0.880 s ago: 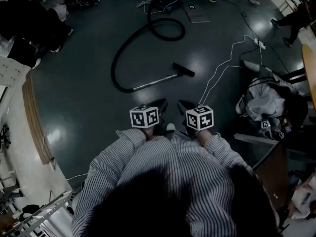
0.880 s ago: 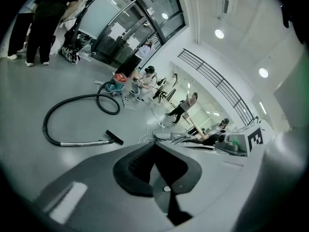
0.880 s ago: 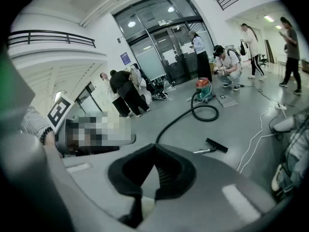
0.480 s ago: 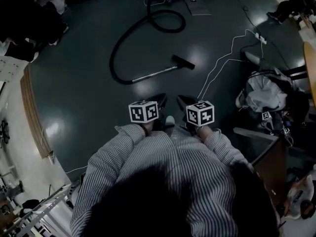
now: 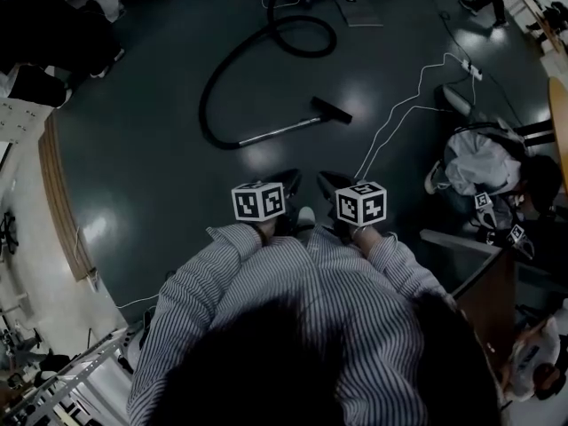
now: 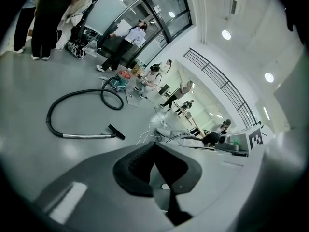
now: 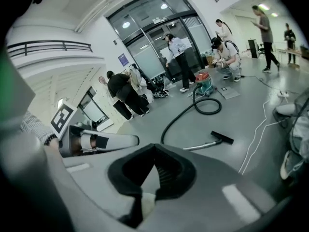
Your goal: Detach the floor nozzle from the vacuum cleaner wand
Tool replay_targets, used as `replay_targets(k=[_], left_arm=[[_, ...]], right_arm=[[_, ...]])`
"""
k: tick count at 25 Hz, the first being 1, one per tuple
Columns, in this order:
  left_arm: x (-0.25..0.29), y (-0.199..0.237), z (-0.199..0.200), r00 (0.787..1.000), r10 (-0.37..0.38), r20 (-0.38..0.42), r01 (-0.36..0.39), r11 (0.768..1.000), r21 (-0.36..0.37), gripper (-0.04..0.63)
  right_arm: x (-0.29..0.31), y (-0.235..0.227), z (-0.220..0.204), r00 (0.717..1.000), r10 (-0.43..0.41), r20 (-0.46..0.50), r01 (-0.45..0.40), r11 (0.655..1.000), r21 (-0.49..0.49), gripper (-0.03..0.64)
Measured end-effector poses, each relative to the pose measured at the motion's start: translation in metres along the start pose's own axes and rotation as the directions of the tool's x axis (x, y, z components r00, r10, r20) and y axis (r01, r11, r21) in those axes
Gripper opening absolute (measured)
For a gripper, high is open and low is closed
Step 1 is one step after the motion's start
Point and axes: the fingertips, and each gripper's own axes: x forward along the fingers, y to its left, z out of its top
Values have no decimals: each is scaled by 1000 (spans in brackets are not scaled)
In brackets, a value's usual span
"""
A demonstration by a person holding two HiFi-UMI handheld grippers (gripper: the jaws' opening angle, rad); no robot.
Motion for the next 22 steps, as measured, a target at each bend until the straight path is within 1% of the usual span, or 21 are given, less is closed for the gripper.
replay_targets(k=[3,5,8,10,12,16,20,22], left_arm=[[5,1,-11,1000,-6,-12,5,999,-49,-2],[14,-4,-19,1000,-17,-25,15,996,-83,-2],[26,-11,-38,998,-18,-62,10,993,-120,-2],[33,-14,-49,996,-15,-86,3,990,-143,-2],[37,-17,-55,995,-13,-102,-2,988,-155,-2],[41,-20,-62,994,-7,-106,-11,986,-167,-2],[45,-13,-66,994,39,-101,-57,981,-187,-2],[46,-11,-63,994,46,-102,-64,981,-183,-2]], right_arm=[[-4,-4,-3,1000,22,8,-23,997,78,2],[-9,-14,-8,1000,22,4,-23,994,107,2],[-18,-28,-26,999,23,-24,-19,990,141,2],[-23,-34,-38,998,42,-37,-35,982,186,2],[-26,-40,-44,998,56,-36,-46,969,243,2],[-29,-64,-47,999,41,-6,-37,939,341,2],[-33,-84,-50,999,30,32,-40,917,397,2],[-31,-89,-51,999,22,33,-33,908,417,2]])
